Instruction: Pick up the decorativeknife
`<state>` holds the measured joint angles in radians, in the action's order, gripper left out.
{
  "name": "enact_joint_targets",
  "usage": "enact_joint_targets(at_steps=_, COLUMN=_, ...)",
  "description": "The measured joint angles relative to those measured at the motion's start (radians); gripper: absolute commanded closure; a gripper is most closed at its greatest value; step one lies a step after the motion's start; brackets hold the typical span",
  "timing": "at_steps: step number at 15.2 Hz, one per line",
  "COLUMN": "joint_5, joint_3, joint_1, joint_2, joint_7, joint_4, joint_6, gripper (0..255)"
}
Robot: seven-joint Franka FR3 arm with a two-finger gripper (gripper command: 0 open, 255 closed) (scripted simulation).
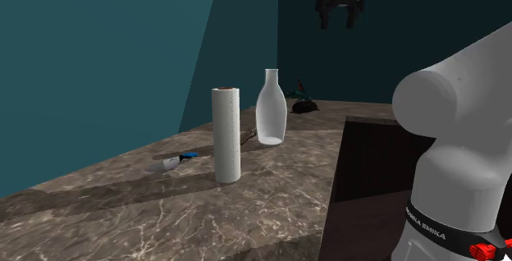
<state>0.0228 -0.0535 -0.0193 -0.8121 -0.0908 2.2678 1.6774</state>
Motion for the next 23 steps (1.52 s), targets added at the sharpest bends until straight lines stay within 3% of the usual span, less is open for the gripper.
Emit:
enact_joint_targets(at_steps=3, joint_5=-0.012, joint_3=-0.024, joint_1=0.005, joint_2=0.026, joint_7=0.042, joint_4=0.007, joint_6=0.021, gripper=0)
enact_joint_targets(at_steps=9, joint_5=-0.06, joint_3=-0.126, joint_1=0.03, joint_2=0.151, joint_7=0.241, joint_4=0.048, joint_6=0.133, gripper=0)
enact_joint_targets(at_steps=16, joint_5=-0.092, joint_3=-0.242, joint_1=0.064, joint_2=0.357, joint_7=0.483, joint_4=0.029, joint_6=0.259, gripper=0)
enact_joint_targets(at_steps=23, joint_5=-0.068, joint_3=-0.336, joint_1=0.096, joint_2=0.622, joint_7=0.734, joint_4=-0.053, joint_6=0.376, gripper=0)
